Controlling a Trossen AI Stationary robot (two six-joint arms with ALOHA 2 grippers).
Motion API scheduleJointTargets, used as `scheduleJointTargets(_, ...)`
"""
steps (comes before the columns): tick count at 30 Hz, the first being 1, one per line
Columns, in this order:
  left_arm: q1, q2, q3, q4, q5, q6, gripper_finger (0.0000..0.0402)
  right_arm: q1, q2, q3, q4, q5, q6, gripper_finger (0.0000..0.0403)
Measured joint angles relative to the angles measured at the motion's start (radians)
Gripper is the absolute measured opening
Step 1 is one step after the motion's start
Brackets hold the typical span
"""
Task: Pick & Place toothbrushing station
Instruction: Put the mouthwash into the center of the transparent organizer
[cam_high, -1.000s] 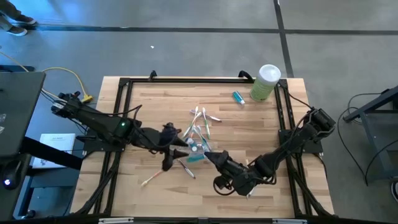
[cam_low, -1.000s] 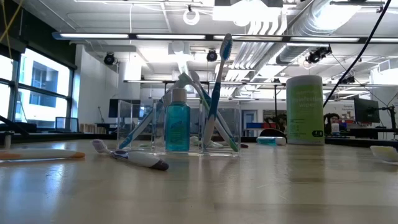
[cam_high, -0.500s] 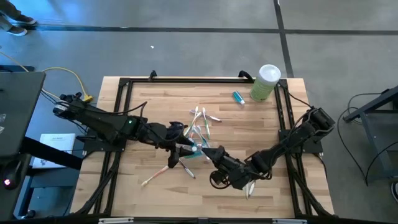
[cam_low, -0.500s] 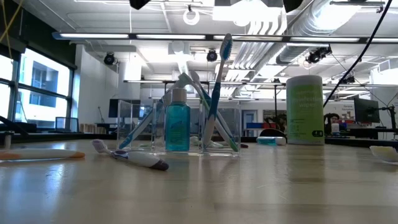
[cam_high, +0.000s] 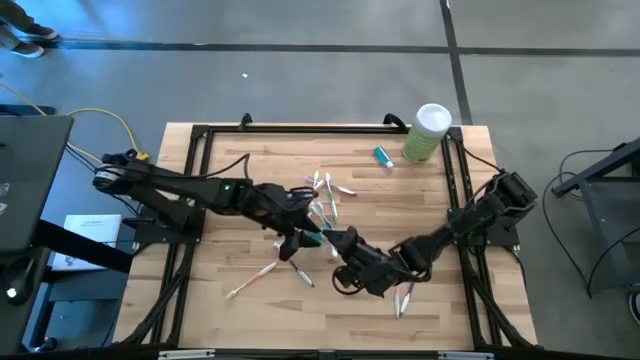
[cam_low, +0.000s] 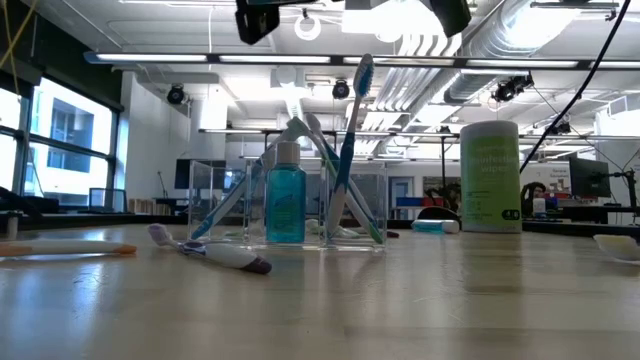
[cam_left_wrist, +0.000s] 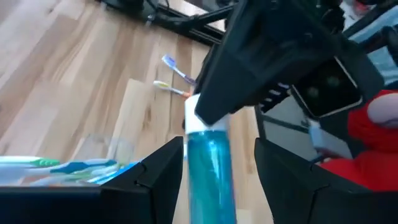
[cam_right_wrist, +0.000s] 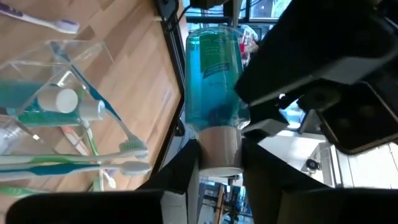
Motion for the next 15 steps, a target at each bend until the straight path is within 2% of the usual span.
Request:
scheduleJointTargets(6, 0.017, 0.041, -0.001, 0.004, 0.049, 0.001, 0.0193, 0.001, 0.0, 0.0, -0.002, -0.024, 0.007, 0.0084)
scheduleJointTargets(15, 0.011, 0.053, -0.001, 0.011, 0.039, 0.011, 0.0184, 0.003, 0.0, 0.0, -0.01, -0.024, 0.012, 0.0084)
